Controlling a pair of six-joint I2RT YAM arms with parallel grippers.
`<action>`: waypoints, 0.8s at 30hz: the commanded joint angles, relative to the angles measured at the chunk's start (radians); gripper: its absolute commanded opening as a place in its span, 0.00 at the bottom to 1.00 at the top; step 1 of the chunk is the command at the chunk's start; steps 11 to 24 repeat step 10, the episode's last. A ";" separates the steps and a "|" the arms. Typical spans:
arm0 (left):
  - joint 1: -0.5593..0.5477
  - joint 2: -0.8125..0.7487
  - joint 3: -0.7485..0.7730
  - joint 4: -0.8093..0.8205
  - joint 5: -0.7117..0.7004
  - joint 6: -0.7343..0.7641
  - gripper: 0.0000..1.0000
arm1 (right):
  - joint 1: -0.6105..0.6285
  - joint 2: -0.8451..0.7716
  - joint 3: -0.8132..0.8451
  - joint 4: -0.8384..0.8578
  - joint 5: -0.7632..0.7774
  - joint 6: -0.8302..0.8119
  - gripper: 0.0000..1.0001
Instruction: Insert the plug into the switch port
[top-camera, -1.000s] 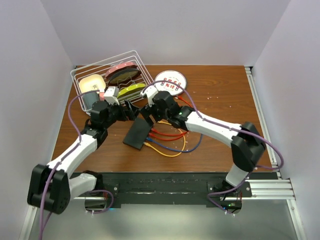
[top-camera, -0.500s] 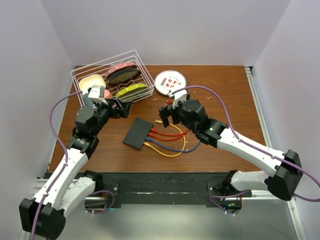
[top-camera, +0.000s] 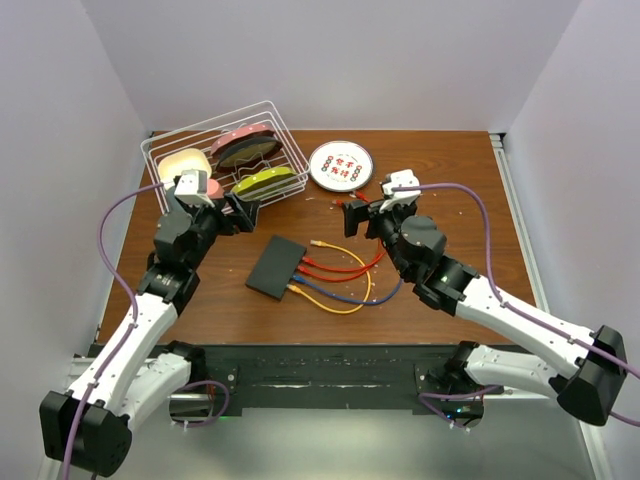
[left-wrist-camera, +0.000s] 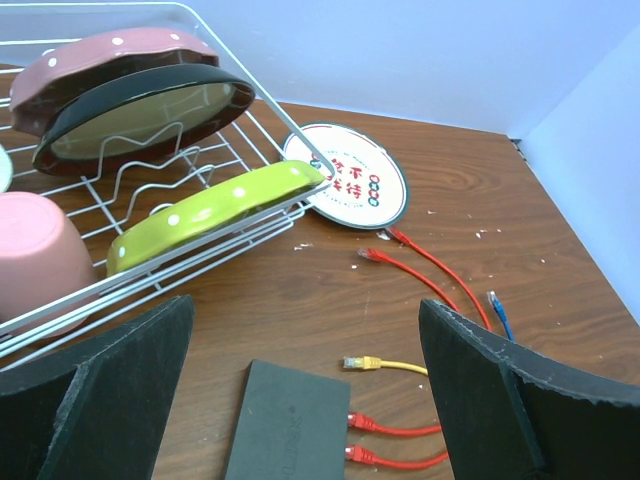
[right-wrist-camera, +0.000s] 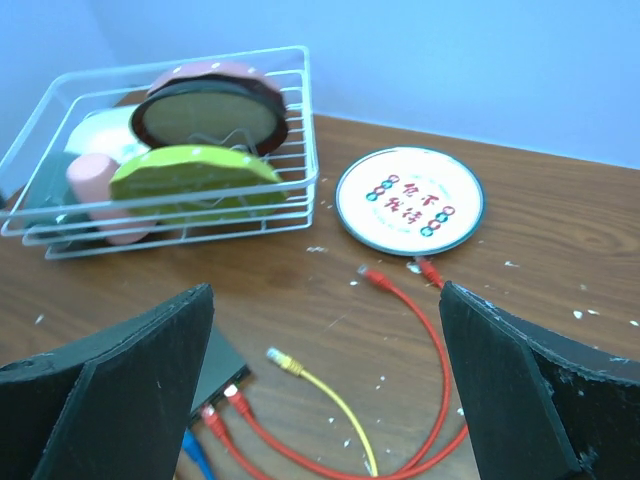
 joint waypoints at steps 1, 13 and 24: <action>-0.004 0.017 0.003 0.007 -0.073 0.018 1.00 | 0.003 0.003 0.013 0.107 0.069 -0.016 0.99; -0.004 0.032 -0.031 0.050 -0.146 0.073 1.00 | 0.003 0.055 0.077 0.019 0.213 -0.060 0.99; -0.004 0.032 -0.031 0.050 -0.146 0.073 1.00 | 0.003 0.055 0.077 0.019 0.213 -0.060 0.99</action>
